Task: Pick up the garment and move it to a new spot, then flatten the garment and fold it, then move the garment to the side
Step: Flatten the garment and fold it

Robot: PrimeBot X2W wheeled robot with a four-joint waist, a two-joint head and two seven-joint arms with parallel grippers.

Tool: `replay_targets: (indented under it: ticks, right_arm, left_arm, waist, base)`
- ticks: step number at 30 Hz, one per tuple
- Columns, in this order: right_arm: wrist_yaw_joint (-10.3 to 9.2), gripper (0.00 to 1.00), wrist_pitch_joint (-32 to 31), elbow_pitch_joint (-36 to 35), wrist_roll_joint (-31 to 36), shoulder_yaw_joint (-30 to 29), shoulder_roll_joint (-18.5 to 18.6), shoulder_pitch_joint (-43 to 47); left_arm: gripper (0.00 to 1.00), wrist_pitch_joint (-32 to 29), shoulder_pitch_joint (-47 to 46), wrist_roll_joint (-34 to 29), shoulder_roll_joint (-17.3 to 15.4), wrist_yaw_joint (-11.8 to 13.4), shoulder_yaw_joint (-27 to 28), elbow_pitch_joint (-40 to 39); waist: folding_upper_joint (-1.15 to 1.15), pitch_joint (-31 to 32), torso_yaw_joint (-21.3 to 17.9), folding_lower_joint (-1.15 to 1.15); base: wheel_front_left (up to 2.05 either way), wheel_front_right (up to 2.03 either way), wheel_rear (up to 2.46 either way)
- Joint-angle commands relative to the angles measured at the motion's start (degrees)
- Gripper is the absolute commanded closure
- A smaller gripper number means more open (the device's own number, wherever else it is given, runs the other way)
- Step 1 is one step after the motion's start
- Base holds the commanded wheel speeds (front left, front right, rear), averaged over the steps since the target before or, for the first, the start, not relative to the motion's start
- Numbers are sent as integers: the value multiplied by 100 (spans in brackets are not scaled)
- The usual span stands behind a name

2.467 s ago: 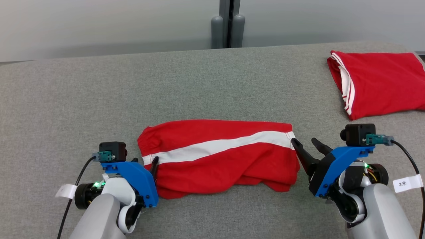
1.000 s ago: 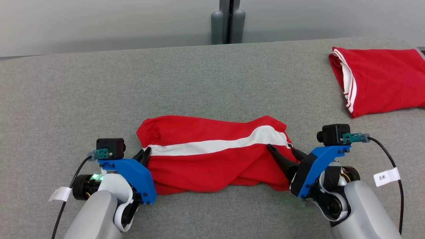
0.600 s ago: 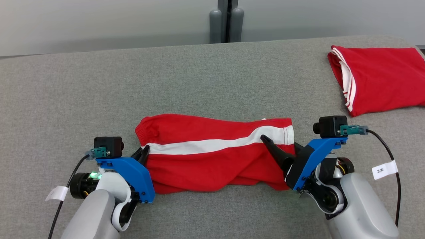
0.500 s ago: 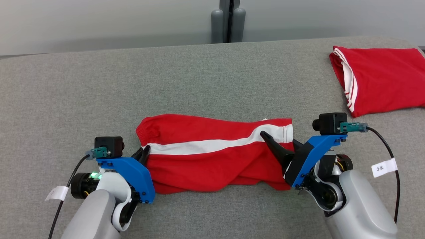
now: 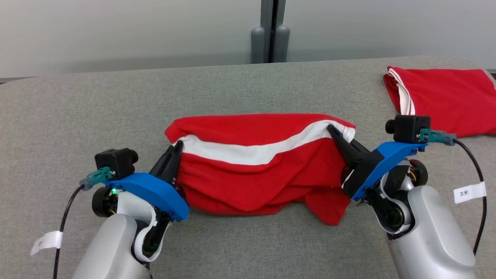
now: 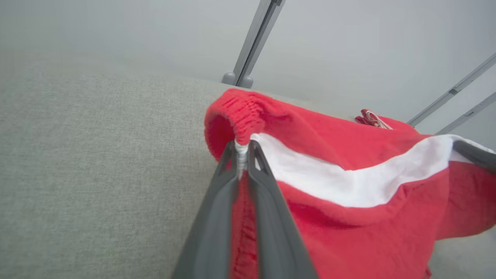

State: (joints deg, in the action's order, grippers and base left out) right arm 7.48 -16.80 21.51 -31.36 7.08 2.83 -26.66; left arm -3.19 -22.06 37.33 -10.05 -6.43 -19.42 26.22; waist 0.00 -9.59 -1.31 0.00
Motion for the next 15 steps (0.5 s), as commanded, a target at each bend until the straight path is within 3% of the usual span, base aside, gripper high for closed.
replay_targets:
  ticks: [1,8,12,15]
  right_arm:
    - [3,100,19,-199,-28,-26,16,91]
    - [3,100,-402,-1111,388,-366,17,-259]
    - [3,100,-703,-1068,795,-392,14,-1085]
    - [3,100,-582,-816,1054,-407,27,-1861]
  left_arm:
    - [100,73,49,125,23,-45,40,-206]
    - [100,-381,-428,850,-236,-100,193,-1172]
    - [100,-802,-1223,1151,-405,-110,337,-1201]
    - [100,-856,-1975,1291,-511,-113,541,-1080]
  waist:
    - [0,18,-6,0]
    - [0,-277,-18,0]
    - [0,-707,-79,0]
    - [0,-1038,-167,0]
  base:
    - [0,0,0]
    - [0,0,0]
    - [0,0,0]
    - [0,0,0]
